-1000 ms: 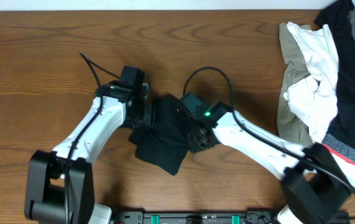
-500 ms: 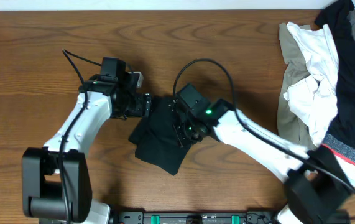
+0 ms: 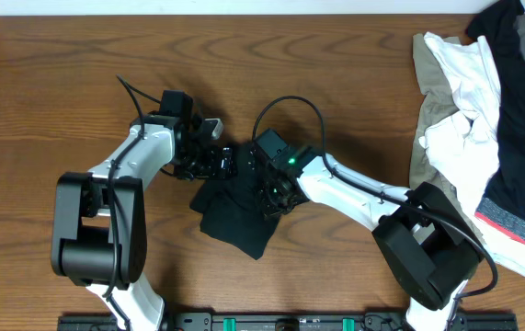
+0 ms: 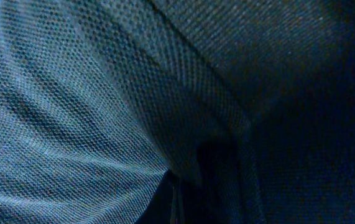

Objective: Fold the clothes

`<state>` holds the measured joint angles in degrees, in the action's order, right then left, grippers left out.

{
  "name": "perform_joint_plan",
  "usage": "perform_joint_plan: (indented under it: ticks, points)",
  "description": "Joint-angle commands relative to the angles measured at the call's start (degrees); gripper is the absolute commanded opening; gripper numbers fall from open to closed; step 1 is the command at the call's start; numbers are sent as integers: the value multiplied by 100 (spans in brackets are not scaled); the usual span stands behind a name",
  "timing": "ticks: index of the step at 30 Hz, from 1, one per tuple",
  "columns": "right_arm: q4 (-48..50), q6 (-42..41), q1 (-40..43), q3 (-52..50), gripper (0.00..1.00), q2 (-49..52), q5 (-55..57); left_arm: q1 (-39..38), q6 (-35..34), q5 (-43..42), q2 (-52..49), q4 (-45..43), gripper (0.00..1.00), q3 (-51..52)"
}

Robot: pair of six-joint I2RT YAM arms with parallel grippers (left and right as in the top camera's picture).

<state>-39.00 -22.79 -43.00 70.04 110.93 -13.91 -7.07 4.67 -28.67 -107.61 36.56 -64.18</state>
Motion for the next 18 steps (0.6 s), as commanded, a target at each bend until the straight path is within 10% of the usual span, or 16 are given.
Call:
perform_joint_plan:
  ticks: [1, 6, 11, 18]
  points:
    - [-61, 76, 240, -42, 1, 260, 638, -7, 90, -146, -361, 68, 82, 105]
    - [-133, 79, 442, -42, 1, 260, 636, -7, 101, -697, -350, 70, 64, 105]
    - [-201, 79, 525, -39, 1, 247, 636, -7, 201, -802, -350, 68, 8, 105]
    - [-767, 339, 732, 245, 8, -490, 640, 332, 83, -573, -120, 63, 6, 20]
